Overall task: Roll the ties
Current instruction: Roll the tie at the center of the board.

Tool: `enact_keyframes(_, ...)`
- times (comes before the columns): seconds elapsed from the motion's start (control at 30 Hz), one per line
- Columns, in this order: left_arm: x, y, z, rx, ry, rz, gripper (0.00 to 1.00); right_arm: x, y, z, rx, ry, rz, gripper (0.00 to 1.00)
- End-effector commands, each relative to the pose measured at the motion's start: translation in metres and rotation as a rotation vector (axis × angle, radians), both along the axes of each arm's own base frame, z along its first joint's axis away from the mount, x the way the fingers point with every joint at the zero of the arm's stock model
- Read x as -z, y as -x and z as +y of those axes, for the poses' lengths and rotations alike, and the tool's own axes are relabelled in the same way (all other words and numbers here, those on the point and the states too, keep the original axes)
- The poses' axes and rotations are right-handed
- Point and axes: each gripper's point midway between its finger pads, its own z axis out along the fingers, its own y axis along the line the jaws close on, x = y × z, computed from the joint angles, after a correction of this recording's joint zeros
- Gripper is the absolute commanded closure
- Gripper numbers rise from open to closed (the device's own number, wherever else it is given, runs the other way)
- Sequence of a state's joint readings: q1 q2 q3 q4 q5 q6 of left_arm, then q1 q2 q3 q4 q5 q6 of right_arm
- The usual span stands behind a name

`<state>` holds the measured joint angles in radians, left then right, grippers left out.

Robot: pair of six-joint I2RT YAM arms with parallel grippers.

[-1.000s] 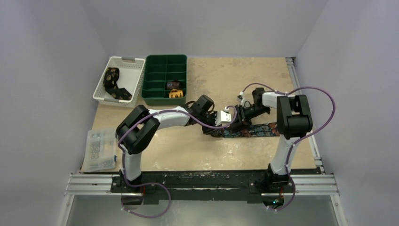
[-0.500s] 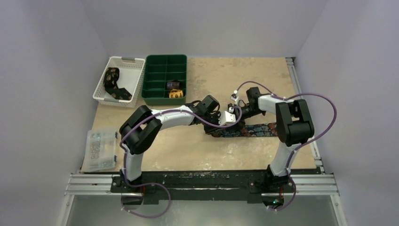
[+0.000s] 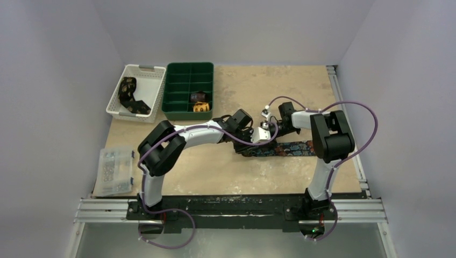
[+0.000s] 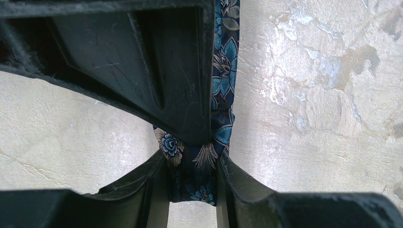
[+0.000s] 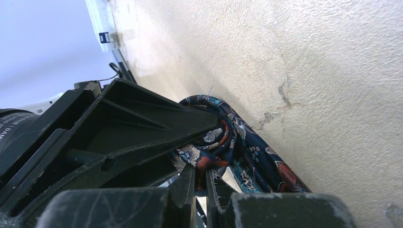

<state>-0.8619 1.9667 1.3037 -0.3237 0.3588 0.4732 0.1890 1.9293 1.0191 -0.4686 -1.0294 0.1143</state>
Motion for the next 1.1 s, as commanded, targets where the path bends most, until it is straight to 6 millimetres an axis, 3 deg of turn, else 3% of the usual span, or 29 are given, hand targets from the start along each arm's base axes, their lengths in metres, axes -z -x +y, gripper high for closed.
enact_keyframes(0.0,0.028,0.008,0.02,-0.028,-0.12,0.049,0.76,0.007,-0.005,-0.002,-0.033,0.025,-0.066,1.0)
enact_keyframes(0.13,0.017,0.011,0.013,-0.049,-0.019,0.087,0.62,0.023,-0.003,-0.011,-0.045,0.086,-0.051,1.0)
enact_keyframes(0.27,-0.007,0.006,0.002,-0.064,0.183,0.096,0.49,0.031,-0.004,-0.017,-0.059,0.116,-0.064,1.0)
enact_keyframes(0.5,-0.034,-0.008,-0.02,-0.065,0.416,0.046,0.44,0.04,-0.004,-0.026,-0.059,0.167,-0.068,1.0)
enact_keyframes(0.7,-0.039,-0.011,-0.029,-0.054,0.49,0.014,0.43,0.049,-0.004,-0.036,-0.059,0.238,-0.063,1.0)
enact_keyframes(0.8,-0.036,-0.003,-0.025,-0.021,0.511,-0.008,0.41,0.052,-0.003,-0.039,-0.062,0.257,-0.059,1.0)
enact_keyframes(1.07,-0.017,-0.006,-0.022,-0.016,0.496,-0.048,0.42,0.059,-0.004,-0.044,-0.062,0.295,-0.05,1.0)
